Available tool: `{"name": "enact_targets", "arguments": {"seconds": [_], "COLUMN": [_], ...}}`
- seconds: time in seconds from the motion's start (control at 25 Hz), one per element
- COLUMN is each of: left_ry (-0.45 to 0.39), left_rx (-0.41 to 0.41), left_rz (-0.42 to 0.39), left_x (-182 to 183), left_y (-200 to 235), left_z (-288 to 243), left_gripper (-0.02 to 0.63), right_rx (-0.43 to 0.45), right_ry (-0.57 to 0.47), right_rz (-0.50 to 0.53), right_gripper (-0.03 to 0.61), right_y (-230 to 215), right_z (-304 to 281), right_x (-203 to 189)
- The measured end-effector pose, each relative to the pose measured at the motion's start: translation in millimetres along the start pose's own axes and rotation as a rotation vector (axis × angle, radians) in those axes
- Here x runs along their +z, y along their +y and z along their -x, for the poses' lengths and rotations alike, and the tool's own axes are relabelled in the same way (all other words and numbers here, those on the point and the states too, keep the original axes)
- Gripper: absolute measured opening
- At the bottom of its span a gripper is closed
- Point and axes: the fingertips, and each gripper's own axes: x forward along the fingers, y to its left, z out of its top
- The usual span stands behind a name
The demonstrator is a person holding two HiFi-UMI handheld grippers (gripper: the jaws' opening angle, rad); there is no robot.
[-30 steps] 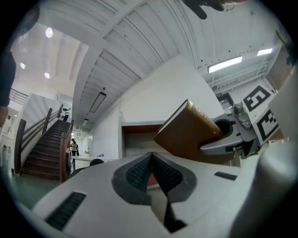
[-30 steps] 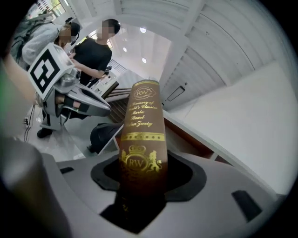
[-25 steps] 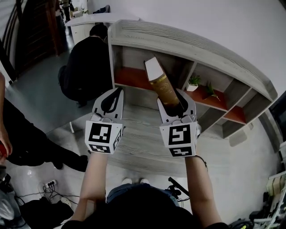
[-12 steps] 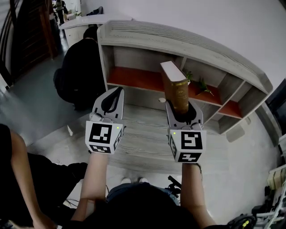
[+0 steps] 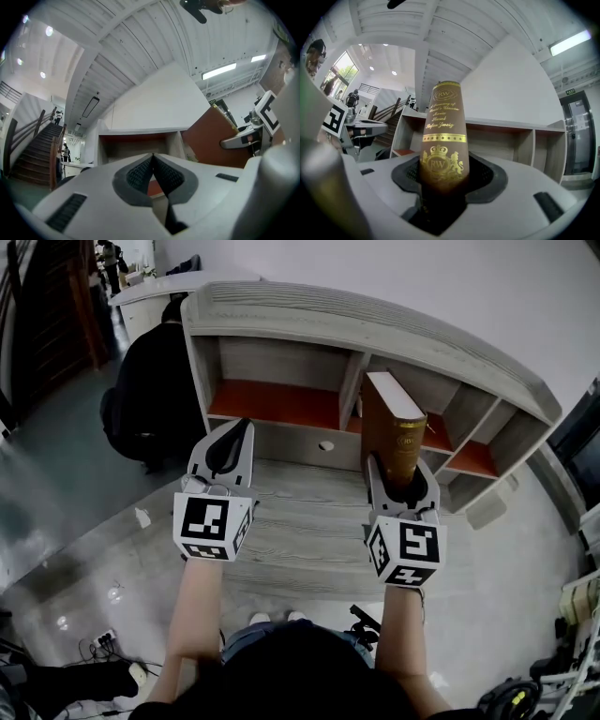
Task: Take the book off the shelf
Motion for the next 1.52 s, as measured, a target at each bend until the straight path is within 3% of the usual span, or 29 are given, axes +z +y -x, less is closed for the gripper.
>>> {"name": "enact_targets", "arguments": {"seconds": [0.64, 1.52], "left_ry": [-0.05, -0.057], "left_rx": [0.028, 0.022], "left_rz": [0.016, 0.01], "left_x": [8, 8], "left_y": [19, 22], "left_z": [-10, -16], "left_gripper": [0.006, 0.006], "right_rx": [-0.117, -0.095], "right_ry": [-0.028, -0.023], "right_rz": [0.038, 0.049], "right_gripper": [0.235, 0.235], "right_y": [-53, -45], "right_z": [16, 5], "right_x": [2, 0]}}
